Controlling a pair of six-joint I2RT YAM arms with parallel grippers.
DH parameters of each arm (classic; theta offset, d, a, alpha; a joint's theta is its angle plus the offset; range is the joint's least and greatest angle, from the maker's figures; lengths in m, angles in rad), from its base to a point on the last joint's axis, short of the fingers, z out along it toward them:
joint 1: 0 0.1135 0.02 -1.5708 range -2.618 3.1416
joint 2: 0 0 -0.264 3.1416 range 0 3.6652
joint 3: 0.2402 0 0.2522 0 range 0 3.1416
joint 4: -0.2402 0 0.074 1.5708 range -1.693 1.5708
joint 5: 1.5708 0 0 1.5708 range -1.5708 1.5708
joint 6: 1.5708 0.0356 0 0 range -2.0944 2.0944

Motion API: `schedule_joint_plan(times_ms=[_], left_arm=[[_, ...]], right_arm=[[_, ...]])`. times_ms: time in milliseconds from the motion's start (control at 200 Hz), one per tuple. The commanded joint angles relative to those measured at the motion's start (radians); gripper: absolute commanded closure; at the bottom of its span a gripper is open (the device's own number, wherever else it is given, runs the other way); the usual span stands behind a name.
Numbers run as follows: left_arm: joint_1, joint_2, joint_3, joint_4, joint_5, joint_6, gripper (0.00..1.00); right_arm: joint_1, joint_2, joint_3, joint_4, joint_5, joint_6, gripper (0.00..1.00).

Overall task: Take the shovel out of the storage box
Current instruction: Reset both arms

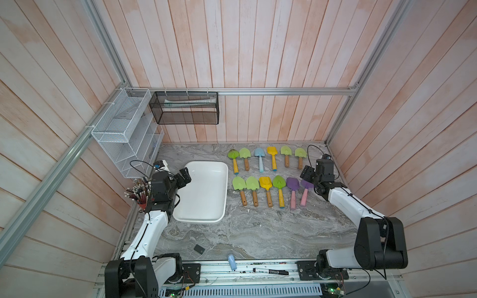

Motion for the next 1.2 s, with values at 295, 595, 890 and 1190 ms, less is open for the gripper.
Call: schedule_joint_plan(times_ms=[295,595,890,1190], left_arm=[[0.010,0.070,-0.222,0.514,0.001,0.302,0.00],[0.055,0.256,-0.298,0.780,0.143,0.287,0.00],[0.058,0.394,-0.435,1.149,0.222,0.306,0.00],[0.057,0.447,-0.379,1.092,0.339,0.358,0.00]], right_arm=[[-0.041,-0.120,-0.214,0.396,0.111,-0.096,0.14],[-0.056,-0.132,-0.318,0.615,0.071,-0.216,0.13],[-0.071,-0.116,-0.382,0.753,0.045,-0.277,0.13],[-0.079,-0.077,-0.455,0.905,0.018,-0.308,0.13]])
